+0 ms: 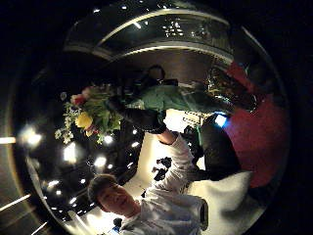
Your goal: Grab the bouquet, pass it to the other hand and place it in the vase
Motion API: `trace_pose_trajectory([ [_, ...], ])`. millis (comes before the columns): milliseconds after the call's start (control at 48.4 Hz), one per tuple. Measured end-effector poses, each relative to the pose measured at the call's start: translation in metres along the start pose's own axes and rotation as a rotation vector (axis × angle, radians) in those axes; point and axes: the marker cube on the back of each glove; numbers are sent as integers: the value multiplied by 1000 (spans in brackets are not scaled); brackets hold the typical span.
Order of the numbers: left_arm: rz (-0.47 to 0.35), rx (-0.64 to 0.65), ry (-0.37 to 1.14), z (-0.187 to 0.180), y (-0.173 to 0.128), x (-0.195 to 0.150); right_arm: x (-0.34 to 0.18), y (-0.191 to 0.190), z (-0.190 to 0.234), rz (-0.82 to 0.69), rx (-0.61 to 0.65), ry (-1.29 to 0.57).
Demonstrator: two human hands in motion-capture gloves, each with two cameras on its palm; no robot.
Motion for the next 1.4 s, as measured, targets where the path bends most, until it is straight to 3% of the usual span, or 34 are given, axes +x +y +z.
trace_pose_trajectory([
  [145,-35,175,3,-32,-4,25,-25,12,-5,359,35,-273],
  [310,-75,324,25,-68,-14,36,-26,11,-10,330,36,-311],
  [620,-123,581,0,-129,-24,46,-22,12,-9,423,18,-243],
  [950,-160,786,-44,-172,-28,31,-25,16,-11,396,9,-266],
  [1219,-162,894,-101,-182,-29,17,-19,20,-5,369,-14,-275],
  [1405,-156,917,-147,-183,-30,6,-22,23,-5,448,-19,-239],
])
